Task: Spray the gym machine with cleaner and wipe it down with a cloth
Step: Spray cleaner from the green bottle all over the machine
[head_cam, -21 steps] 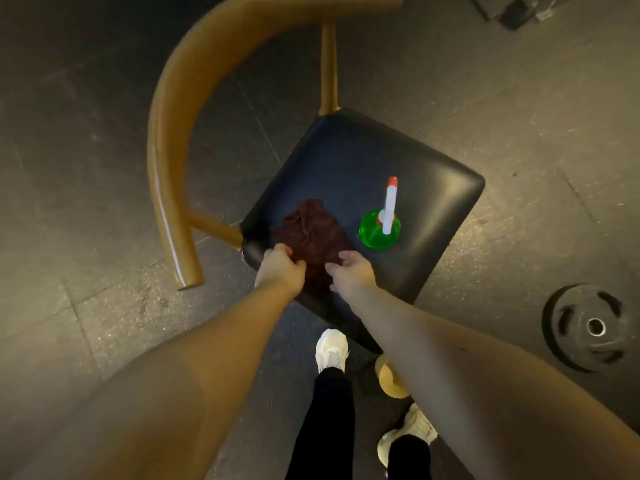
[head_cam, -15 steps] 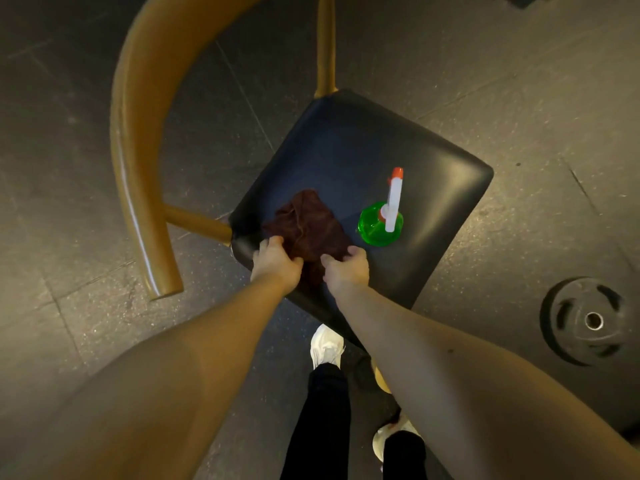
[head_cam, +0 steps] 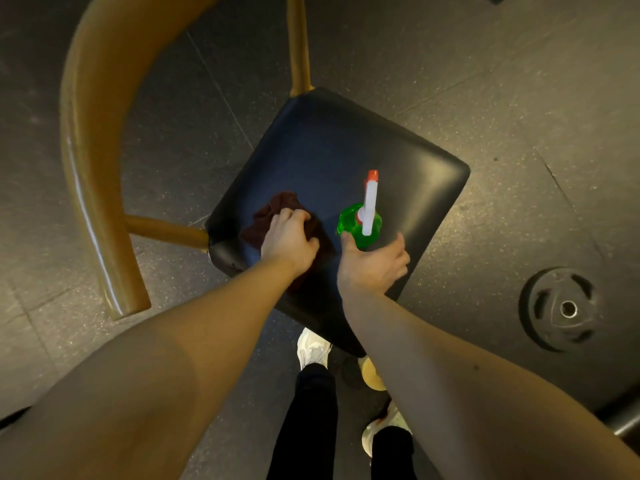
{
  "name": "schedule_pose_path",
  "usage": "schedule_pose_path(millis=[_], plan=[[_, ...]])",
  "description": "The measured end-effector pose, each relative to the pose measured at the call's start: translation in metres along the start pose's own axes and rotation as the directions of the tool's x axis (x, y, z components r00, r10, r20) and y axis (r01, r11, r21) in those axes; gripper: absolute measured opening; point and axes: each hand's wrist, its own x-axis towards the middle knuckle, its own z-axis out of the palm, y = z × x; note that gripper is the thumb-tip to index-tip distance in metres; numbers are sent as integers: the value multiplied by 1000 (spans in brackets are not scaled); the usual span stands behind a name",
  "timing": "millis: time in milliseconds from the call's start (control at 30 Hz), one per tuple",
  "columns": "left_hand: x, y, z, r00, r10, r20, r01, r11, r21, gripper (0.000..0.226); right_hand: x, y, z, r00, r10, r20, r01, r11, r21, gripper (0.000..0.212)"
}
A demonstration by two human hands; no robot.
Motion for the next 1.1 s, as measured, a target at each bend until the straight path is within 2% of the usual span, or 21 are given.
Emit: schedule_pose_path(millis=[100,200,300,400,533,600,633,700,800,900,967,1033,1100], plan=[[10,14,4,995,89,34,-83,984,-159,56,13,2,-1,963,-263,62,262,965,24,93],[19,23,13,938,329,113,-297,926,-233,59,29,2,-1,897,-415,150,418,908,11,65],[21,30,15,915,379,141,-347,914,-212,57,38,1,-15,875,-429,225,432,901,37,44],[5,44,4,904,391,172,-359,914,-188,63,36,0,-43,875,-404,265,399,914,75,36],[-34,85,-17,872,400,283,-363,915,-176,100,21,-23,-109,875,-390,287,369,921,126,29],[-56,112,-26,868,408,283,-350,907,-235,115,10,-39,-153,877,-384,289,352,923,157,30],[-66,127,-31,865,426,266,-360,895,-262,117,5,-46,-175,877,-380,294,341,923,179,29],[-86,161,-37,863,457,216,-406,881,-241,108,-5,-58,-221,881,-371,292,312,922,232,28],[-118,222,-46,823,546,154,-518,834,-191,91,-8,-68,-291,899,-370,236,312,917,250,30],[-144,286,-43,796,569,205,-539,821,-188,89,6,-62,-359,914,-362,183,301,908,291,35],[-158,331,-32,785,573,235,-545,820,-177,90,23,-48,-402,924,-357,137,301,900,316,52],[-171,380,-16,748,602,279,-578,798,-173,93,43,-34,-449,932,-354,83,307,888,342,77],[-187,432,6,710,609,354,-605,785,-136,90,67,-18,-501,924,-381,40,338,860,382,92]])
